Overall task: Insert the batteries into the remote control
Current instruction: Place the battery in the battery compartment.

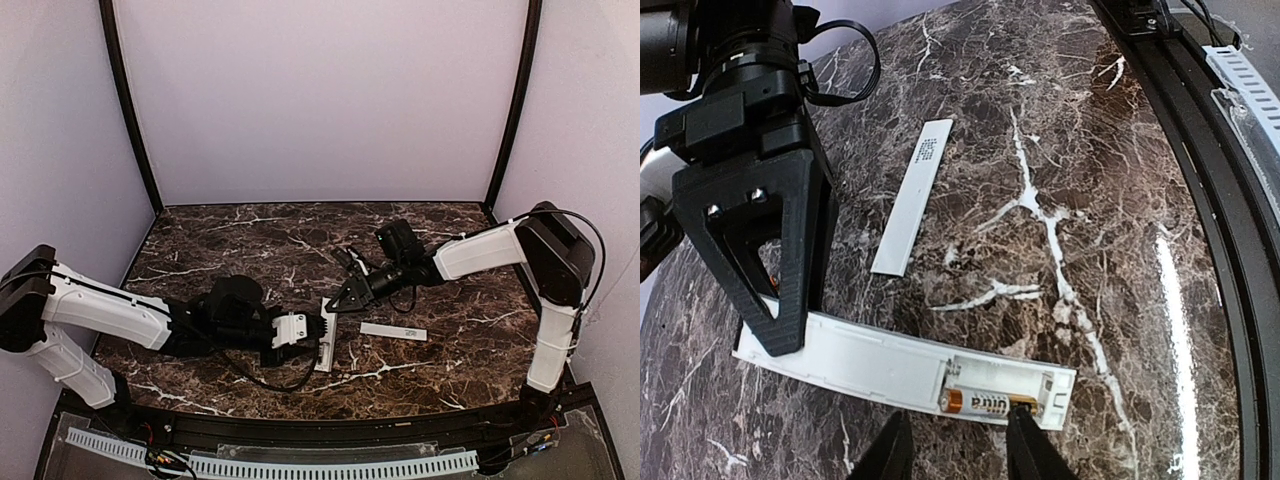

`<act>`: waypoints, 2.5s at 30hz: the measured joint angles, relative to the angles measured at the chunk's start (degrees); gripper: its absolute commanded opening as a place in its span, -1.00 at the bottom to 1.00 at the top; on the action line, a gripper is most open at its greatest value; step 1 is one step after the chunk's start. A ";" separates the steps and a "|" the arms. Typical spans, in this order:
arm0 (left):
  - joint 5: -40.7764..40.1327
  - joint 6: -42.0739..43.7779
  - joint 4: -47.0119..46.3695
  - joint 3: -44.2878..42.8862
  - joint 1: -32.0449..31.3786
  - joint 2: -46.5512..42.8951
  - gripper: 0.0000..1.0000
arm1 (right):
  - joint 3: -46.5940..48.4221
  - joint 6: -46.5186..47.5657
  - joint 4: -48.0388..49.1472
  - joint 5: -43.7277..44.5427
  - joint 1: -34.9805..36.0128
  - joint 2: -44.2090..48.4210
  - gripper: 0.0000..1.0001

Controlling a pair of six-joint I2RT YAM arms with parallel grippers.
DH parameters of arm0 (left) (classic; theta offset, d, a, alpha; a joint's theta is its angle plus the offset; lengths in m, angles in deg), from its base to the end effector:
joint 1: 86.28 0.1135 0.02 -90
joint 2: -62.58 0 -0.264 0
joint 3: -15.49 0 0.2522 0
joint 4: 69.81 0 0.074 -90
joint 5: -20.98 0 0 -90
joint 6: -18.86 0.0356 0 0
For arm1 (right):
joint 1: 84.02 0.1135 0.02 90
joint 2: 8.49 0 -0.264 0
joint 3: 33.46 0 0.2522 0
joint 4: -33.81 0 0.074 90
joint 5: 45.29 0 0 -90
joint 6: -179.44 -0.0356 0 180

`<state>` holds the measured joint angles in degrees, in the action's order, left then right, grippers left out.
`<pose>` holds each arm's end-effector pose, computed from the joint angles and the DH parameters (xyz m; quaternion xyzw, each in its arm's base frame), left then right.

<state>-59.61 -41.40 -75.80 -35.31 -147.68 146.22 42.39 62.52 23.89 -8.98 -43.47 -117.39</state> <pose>0.1385 -0.2662 0.1898 0.6364 0.5637 -0.2096 0.4830 0.2750 0.2731 0.1609 -0.2760 0.7910 0.5421 0.0661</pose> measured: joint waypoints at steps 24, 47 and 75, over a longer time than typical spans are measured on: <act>0.20 4.17 0.39 -4.24 -0.26 6.95 -0.54 | 0.68 1.09 -1.07 -0.09 0.37 -0.76 -1.00; -0.63 5.05 1.29 -4.31 -0.26 9.09 -0.65 | 0.92 2.03 -2.49 0.00 0.44 -0.79 -1.00; -2.19 5.11 10.40 -9.84 -0.26 11.23 -0.76 | 1.14 2.67 -4.09 1.25 0.37 -0.83 -1.00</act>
<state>-61.80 -36.29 -65.39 -45.15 -147.95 157.45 43.53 65.19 19.80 -7.73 -43.10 -118.22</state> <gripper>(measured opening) 0.130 0.211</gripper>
